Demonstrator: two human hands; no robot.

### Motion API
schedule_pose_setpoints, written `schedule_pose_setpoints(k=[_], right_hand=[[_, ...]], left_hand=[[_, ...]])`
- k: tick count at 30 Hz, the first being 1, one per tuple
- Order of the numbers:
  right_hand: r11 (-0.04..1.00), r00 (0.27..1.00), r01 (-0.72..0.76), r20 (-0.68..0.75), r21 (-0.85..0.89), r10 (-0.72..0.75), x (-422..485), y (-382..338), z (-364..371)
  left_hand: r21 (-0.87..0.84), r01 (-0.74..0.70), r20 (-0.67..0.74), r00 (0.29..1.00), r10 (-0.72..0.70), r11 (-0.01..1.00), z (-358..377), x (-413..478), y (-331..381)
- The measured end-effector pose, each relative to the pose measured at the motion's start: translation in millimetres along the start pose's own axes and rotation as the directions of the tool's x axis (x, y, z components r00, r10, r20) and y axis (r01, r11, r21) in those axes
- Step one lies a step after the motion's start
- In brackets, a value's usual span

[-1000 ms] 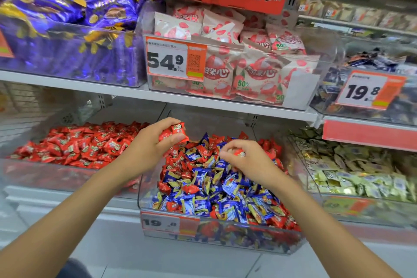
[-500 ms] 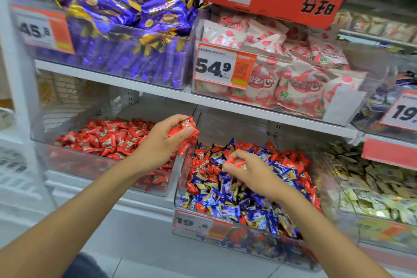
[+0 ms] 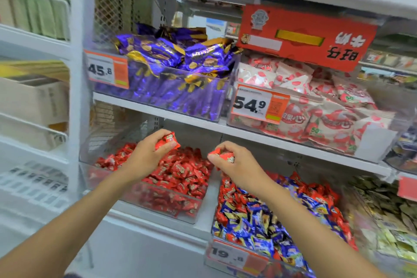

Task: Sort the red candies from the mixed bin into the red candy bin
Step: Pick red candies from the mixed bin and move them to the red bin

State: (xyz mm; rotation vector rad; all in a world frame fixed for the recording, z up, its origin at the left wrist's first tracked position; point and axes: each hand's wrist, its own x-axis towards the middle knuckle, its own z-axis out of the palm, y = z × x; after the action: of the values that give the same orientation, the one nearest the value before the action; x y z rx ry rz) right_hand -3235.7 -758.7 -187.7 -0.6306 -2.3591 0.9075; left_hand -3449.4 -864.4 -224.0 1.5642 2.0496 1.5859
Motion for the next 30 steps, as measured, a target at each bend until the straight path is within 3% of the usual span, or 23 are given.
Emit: schedule_pose_setpoints(k=[5,8,10,13,15,17,23,30], right_hand=[[0.983,1.000,0.024,-0.015,-0.183,-0.027,68.4,-0.6,52.1],[0.955,0.980,0.004,0.192,-0.295,0.055,95.1,2.7,66.0],[0.939,0.962,0.027,0.265,-0.342,0.069,95.7,6.7,63.5],[0.941,0.995,0.047,0.098,-0.336,-0.015,74.2,18.1,41.7],[0.952,0.999,0.028,-0.019,-0.304,-0.035,50.8,28.5,21.4],[0.955,0.999,-0.016,-0.046,-0.295,0.002,24.4,40.9,0.2],[0.926,0.986,-0.134,0.049,-0.353,0.162,-34.3,78.7,-46.9],[0.895,0.955,0.008,0.268,-0.445,0.125,-25.5,99.8,-19.8]], left_hand=[[0.211,0.042,-0.008,0.999,-0.041,0.977,-29.0,32.9,-36.1],[0.410,0.178,0.004,0.980,-0.197,0.894,-32.4,43.2,-54.7],[0.391,0.228,-0.001,0.969,-0.248,0.892,-30.2,37.6,-60.7],[0.353,0.162,-0.032,0.986,-0.162,0.921,-17.7,22.3,-55.5],[0.290,0.093,0.033,0.994,-0.106,0.953,1.5,12.5,-42.7],[0.233,0.045,0.137,0.987,-0.079,0.971,30.5,5.3,-18.8],[0.209,-0.046,0.430,0.901,-0.050,0.977,96.7,-7.4,19.4],[0.005,0.042,0.404,0.914,-0.040,0.999,107.4,-13.9,12.4]])
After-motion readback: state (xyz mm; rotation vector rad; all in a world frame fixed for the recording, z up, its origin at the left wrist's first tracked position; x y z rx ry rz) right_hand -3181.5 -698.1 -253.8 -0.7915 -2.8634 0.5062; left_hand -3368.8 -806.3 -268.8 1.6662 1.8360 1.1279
